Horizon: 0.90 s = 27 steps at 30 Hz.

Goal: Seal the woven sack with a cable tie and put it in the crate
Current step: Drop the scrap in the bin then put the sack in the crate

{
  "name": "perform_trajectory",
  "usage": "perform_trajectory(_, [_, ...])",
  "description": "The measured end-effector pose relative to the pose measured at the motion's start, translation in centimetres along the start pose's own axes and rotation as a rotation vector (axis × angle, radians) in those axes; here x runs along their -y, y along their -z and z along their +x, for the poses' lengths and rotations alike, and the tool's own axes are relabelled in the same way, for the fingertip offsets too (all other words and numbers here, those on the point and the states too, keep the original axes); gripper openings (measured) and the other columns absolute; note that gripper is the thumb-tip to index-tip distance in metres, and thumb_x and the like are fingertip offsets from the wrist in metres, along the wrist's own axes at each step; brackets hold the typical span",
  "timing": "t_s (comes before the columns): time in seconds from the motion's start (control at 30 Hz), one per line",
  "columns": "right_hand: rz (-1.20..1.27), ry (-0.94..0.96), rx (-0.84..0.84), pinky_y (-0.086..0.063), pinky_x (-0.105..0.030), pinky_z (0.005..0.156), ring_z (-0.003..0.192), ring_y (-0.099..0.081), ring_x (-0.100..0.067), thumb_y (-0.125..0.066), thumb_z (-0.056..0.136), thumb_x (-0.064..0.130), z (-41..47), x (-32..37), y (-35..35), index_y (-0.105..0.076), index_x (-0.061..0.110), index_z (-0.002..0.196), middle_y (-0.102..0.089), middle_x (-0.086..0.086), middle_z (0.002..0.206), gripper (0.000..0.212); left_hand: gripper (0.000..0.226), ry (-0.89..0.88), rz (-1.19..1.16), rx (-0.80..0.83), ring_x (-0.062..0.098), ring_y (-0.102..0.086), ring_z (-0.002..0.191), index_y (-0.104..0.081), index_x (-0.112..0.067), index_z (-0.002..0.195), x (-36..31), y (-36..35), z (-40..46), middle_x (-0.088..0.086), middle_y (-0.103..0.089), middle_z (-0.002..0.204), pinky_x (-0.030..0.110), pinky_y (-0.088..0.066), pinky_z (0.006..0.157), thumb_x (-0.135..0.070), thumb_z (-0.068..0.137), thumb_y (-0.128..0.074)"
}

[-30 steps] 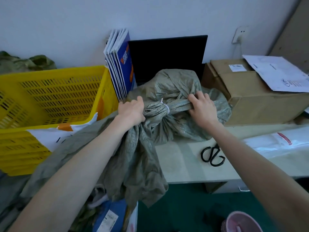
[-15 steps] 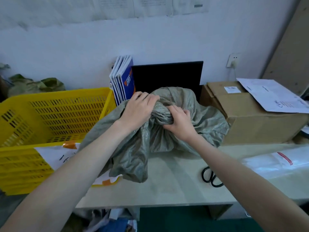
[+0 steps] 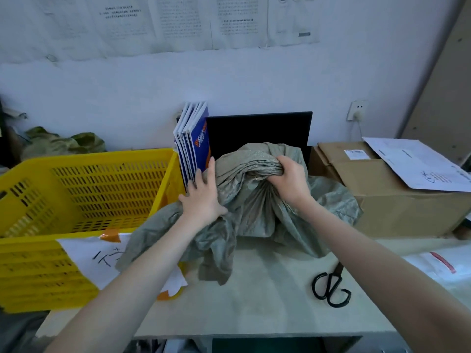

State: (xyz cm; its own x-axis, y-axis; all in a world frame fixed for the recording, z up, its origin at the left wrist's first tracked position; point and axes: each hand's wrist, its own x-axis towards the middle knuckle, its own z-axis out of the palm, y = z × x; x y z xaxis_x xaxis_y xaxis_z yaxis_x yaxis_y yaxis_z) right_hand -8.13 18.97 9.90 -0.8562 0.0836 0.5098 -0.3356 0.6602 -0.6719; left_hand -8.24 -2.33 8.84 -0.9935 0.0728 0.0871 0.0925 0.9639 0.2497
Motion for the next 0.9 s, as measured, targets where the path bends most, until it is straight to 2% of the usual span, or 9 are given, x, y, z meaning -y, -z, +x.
perform_trajectory(0.07, [0.052,0.008,-0.012,-0.033,-0.020,0.057,0.075,-0.054,-0.016,-0.066,0.081,0.009,0.5,0.4,0.7,-0.057,0.015,0.086,-0.061,-0.002,0.083,0.012,0.125,0.031,-0.093,0.117,0.040,-0.050,0.120,0.021,-0.030,0.148,0.9,1.4,1.2,0.020,-0.031,0.151,0.054,-0.046,0.095,-0.031,0.073,-0.079])
perform_trajectory(0.13, [0.111,0.011,-0.012,-0.034,-0.008,0.056,0.071,-0.053,-0.007,-0.066,0.082,0.009,0.9,1.0,1.4,-0.055,0.019,0.086,-0.059,0.006,0.077,0.015,0.099,-0.011,-0.138,0.164,0.034,-0.056,0.111,-0.009,-0.015,0.152,1.2,3.4,2.5,0.018,-0.050,0.136,0.042,-0.050,0.090,-0.023,0.078,-0.073])
perform_trajectory(0.23, [0.227,0.004,-0.024,-0.044,-0.012,0.066,0.077,-0.059,-0.004,-0.065,0.083,0.010,2.2,2.1,2.5,-0.058,0.015,0.090,-0.065,0.004,0.083,0.012,0.052,-0.090,-0.249,-0.047,0.032,-0.058,0.110,-0.046,-0.015,0.133,0.3,6.0,4.2,0.013,-0.061,0.125,0.038,-0.050,0.088,-0.014,0.084,-0.062])
perform_trajectory(0.4, [0.279,-0.003,-0.058,-0.052,-0.042,0.085,0.094,-0.065,-0.021,-0.068,0.074,0.022,6.9,3.0,4.5,-0.061,0.033,0.092,-0.070,-0.005,0.099,0.022,0.053,-0.201,-0.466,-0.544,0.034,-0.058,0.109,-0.045,-0.019,0.135,-2.8,8.7,6.4,0.010,-0.063,0.121,0.039,-0.050,0.079,0.003,0.086,-0.046])
perform_trajectory(0.53, [0.203,-0.075,-0.120,-0.045,-0.032,0.074,0.089,-0.062,-0.022,-0.069,0.072,0.017,9.0,3.0,5.7,-0.060,0.027,0.088,-0.068,-0.008,0.093,0.021,0.059,-0.193,-0.599,-0.700,0.031,-0.058,0.108,-0.034,-0.020,0.133,-5.0,11.0,8.0,0.008,-0.059,0.126,0.039,-0.047,0.075,0.009,0.084,-0.045])
perform_trajectory(0.67, [0.272,-0.180,-0.089,-0.051,-0.046,0.085,0.093,-0.066,-0.026,-0.070,0.072,0.019,7.8,0.8,5.3,-0.064,0.025,0.086,-0.072,-0.005,0.093,0.016,0.064,-0.281,-0.233,-0.566,0.036,-0.054,0.108,-0.028,-0.024,0.141,-5.2,9.4,9.6,0.013,-0.054,0.129,0.048,-0.047,0.083,0.001,0.086,-0.047])
perform_trajectory(0.73, [0.264,-0.201,-0.091,-0.050,-0.041,0.081,0.088,-0.065,-0.024,-0.070,0.076,0.012,7.0,-0.1,5.1,-0.065,0.020,0.088,-0.070,-0.002,0.087,0.015,0.066,-0.245,-0.043,-0.437,0.038,-0.048,0.118,-0.026,-0.024,0.145,-4.9,7.5,9.9,0.013,-0.048,0.137,0.053,-0.043,0.094,-0.003,0.087,-0.050])
perform_trajectory(0.8, [0.279,-0.221,-0.101,-0.047,-0.032,0.071,0.082,-0.061,-0.018,-0.069,0.078,0.006,6.5,-0.5,5.0,-0.064,0.017,0.088,-0.066,0.003,0.082,0.016,0.069,-0.212,-0.054,-0.309,0.038,-0.043,0.124,-0.024,-0.022,0.147,-5.1,5.4,9.9,0.013,-0.041,0.142,0.053,-0.040,0.100,-0.007,0.087,-0.054])
perform_trajectory(0.9, [0.293,-0.263,-0.095,-0.044,-0.026,0.068,0.079,-0.058,-0.013,-0.067,0.078,0.003,6.0,-1.1,5.2,-0.065,0.014,0.092,-0.066,0.001,0.083,0.018,0.080,-0.195,-0.315,0.002,0.040,-0.031,0.135,-0.015,-0.021,0.150,-6.1,2.8,9.4,0.014,-0.026,0.150,0.052,-0.032,0.109,-0.025,0.085,-0.061])
